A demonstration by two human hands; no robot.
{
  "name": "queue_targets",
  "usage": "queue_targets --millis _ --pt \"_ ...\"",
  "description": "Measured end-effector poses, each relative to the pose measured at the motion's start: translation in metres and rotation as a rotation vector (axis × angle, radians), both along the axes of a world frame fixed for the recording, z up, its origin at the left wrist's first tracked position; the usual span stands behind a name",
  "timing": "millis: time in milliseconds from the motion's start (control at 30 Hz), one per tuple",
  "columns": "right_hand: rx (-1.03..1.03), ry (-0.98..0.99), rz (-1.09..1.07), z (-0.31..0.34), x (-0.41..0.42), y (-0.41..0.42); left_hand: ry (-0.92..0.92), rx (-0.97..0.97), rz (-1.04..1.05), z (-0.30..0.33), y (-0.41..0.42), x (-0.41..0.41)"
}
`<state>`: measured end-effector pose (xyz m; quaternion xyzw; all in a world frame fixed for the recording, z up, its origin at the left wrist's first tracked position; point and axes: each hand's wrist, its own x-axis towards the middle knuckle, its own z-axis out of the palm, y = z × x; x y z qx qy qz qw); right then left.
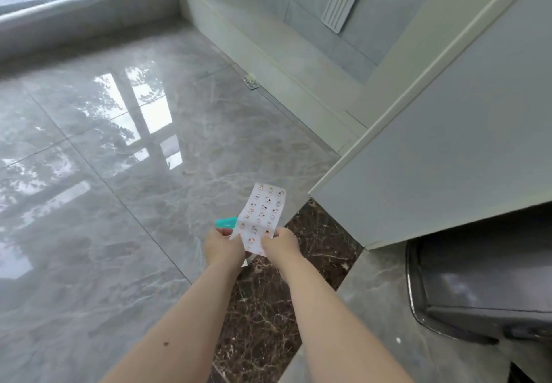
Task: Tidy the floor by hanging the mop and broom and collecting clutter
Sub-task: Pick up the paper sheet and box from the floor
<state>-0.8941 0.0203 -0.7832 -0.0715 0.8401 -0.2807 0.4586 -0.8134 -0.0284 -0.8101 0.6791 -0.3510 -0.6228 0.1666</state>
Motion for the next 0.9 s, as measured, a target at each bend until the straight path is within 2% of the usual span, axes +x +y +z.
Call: queue_targets --millis 167,367,633,900 --pt "0.009 0.082 0.054 -0.021 -0.04 -0.029 -0.088 0.007 -0.106 -0.03 -0.027 -0.027" --pt "0.114 0.123 0.17 -0.067 -0.08 -0.055 -0.208 0.011 -0.094 -0.081 -0.063 -0.037" --pt "0.217 0.017 0.295 -0.148 -0.088 -0.066 -0.322 0.084 -0.011 -0.155 -0.076 -0.034" --pt "0.264 -0.095 0.207 -0.236 -0.071 -0.064 -0.332 0.178 -0.065 -0.243 -0.066 -0.03"
